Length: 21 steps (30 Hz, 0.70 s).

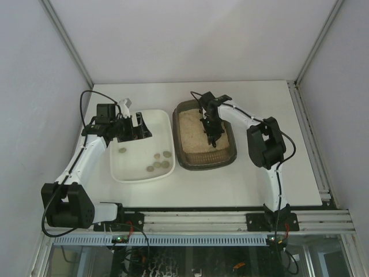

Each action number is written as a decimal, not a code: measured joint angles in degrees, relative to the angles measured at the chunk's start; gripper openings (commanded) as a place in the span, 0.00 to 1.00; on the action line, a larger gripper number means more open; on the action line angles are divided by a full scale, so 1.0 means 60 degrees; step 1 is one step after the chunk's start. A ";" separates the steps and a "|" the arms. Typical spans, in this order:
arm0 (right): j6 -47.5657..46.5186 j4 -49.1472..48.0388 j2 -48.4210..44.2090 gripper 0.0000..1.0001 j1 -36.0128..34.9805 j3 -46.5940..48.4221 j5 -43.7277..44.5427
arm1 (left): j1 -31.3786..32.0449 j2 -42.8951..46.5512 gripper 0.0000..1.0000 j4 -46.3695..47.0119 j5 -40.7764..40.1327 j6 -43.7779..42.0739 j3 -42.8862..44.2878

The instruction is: Clean the litter box

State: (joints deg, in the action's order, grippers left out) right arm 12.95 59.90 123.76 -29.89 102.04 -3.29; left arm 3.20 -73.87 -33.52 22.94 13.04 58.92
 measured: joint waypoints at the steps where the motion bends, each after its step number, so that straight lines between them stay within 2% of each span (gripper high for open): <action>1: -0.0004 -0.0051 -0.0084 0.00 0.0044 -0.0117 -0.0117 | 0.0000 0.0000 0.99 0.0000 0.0004 -0.0018 0.0000; 12: 0.0004 -0.0976 -0.0670 0.00 0.0878 -0.1166 -0.2492 | 0.0000 0.0000 0.99 -0.0004 0.0044 -0.0033 0.0000; 21: 0.0255 -0.2481 -0.1082 0.00 0.1559 -0.2601 -0.4666 | 0.0000 -0.0047 0.99 -0.0007 0.0127 -0.0095 0.0000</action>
State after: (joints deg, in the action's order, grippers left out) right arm 14.48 45.01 117.27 -20.53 86.43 -31.29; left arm 3.20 -74.15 -33.56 23.70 12.47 58.92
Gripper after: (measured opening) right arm 0.133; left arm 0.988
